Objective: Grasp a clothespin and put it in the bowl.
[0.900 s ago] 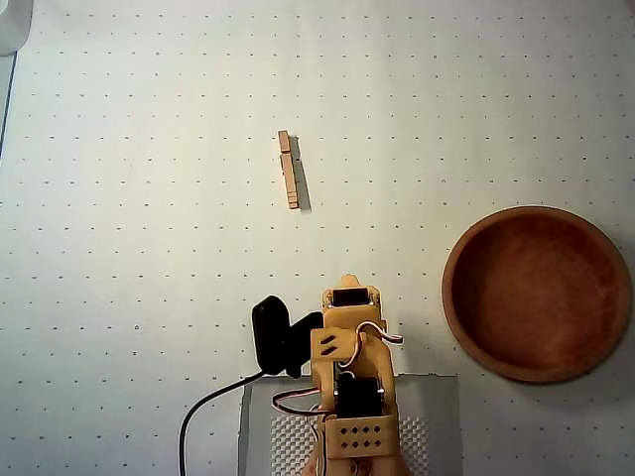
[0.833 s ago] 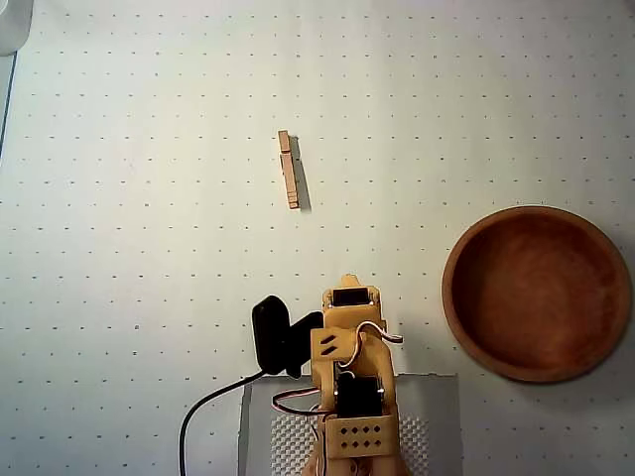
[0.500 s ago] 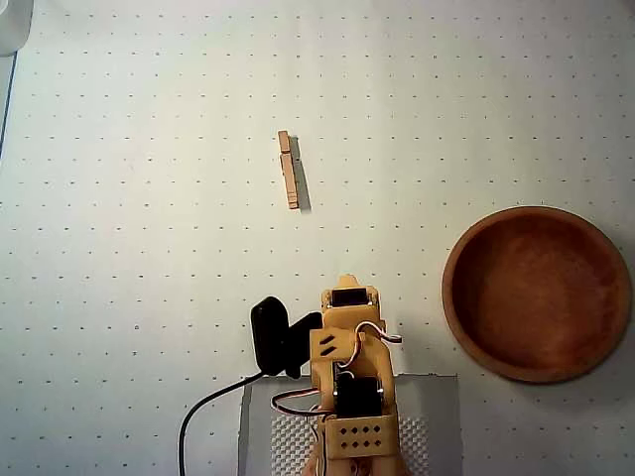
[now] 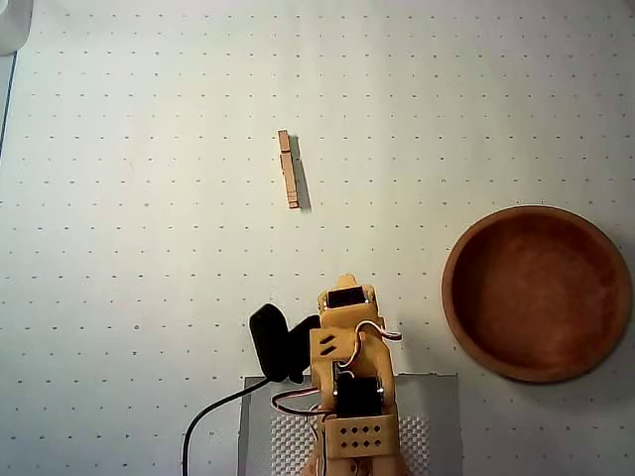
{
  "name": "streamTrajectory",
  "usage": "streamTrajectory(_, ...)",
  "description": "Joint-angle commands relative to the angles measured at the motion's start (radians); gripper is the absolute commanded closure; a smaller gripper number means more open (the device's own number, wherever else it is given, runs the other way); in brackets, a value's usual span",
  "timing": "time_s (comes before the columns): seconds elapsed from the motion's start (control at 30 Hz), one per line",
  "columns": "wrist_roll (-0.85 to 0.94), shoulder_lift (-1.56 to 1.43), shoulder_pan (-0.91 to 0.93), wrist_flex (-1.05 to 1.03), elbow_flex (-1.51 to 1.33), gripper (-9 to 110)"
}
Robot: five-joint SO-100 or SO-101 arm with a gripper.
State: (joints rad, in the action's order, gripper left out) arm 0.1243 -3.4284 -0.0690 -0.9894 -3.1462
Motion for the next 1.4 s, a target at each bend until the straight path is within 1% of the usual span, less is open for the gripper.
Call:
streamTrajectory(0.0, 0.023, -0.012, 0.008, -0.006, 0.098, 104)
streamTrajectory(0.2, 0.078, -0.011, 0.011, -0.009, 0.275, 104)
streamTrajectory(0.4, 0.218, -0.009, 0.011, -0.014, 0.413, 104)
streamTrajectory(0.5, 0.288, 0.020, 0.011, -0.080, 0.522, 104)
streamTrajectory(0.7, 0.437, 0.290, -0.002, -0.235, 0.839, 104)
streamTrajectory(0.8, 0.538, 0.446, -0.003, -0.296, 0.999, 104)
streamTrajectory(0.83, 0.597, 0.532, -0.002, -0.328, 1.081, 104)
streamTrajectory(0.9, 0.649, 0.612, -0.002, -0.359, 1.155, 104)
streamTrajectory(0.97, 0.726, 0.729, -0.002, -0.403, 1.275, 104)
streamTrajectory(1.07, 0.795, 0.882, 0.000, -0.443, 1.456, 104)
streamTrajectory(1.27, 0.810, 1.147, -0.002, -0.477, 1.744, 104)
streamTrajectory(1.37, 0.810, 1.269, 0.009, -0.483, 1.836, 104)
